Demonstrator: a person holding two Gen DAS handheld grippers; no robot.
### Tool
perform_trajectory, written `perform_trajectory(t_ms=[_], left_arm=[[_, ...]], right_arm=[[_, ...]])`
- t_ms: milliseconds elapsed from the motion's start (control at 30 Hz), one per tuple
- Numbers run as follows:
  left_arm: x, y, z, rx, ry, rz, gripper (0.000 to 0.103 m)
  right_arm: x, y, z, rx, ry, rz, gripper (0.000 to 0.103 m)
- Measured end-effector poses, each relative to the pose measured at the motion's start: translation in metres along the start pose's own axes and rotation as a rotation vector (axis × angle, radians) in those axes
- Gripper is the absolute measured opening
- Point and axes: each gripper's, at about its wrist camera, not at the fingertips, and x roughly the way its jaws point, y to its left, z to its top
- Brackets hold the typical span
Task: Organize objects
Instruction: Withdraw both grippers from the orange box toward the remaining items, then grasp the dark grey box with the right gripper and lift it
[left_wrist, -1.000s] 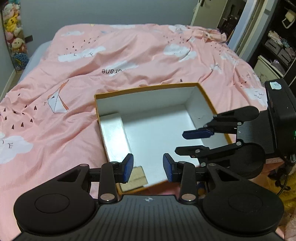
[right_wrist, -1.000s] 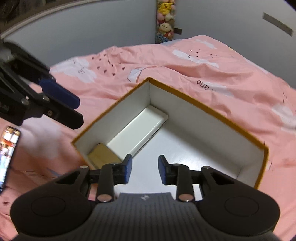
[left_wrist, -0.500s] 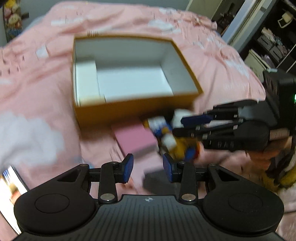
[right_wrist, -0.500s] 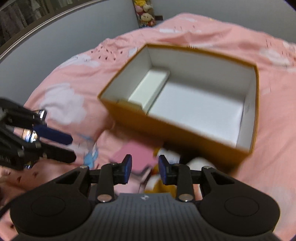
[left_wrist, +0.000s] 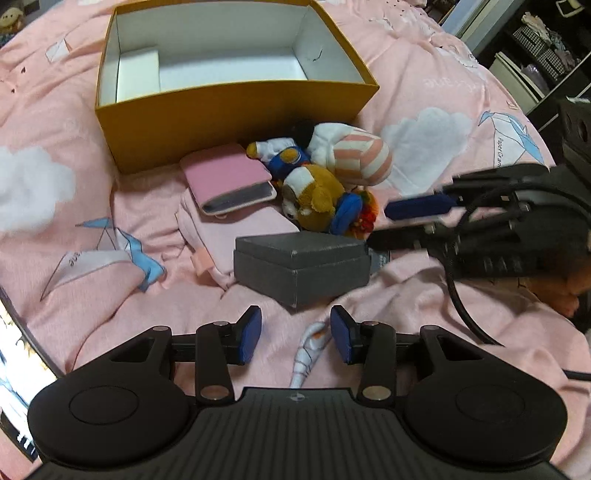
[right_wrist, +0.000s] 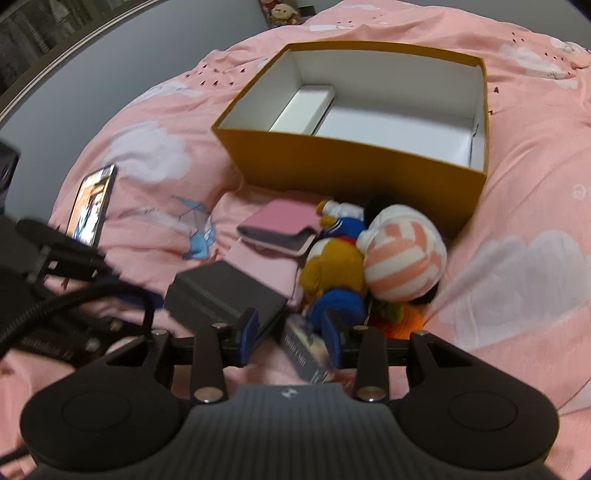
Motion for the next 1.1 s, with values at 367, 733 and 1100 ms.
perform_trajectory(t_ms=[367,733,1100], left_arm=[[0.004,0.004,0.007,-0.007,-0.091,-0.025,0.050],[-0.001,0.013,0.012,-0.038,-0.124,-0.044,0.042],[-0.002,0.013,0.023,-0.056,-0.170,-0.041,0.039]], right_arm=[[0.001,0.013,-0.002,-0.094,0.003,-0.009,0.041],[0.013,0.040,0.012,-0.409,0.053,0.002,0.051],[0.023,0.047,0.020,-0.485,0.103,0.030,0.048]])
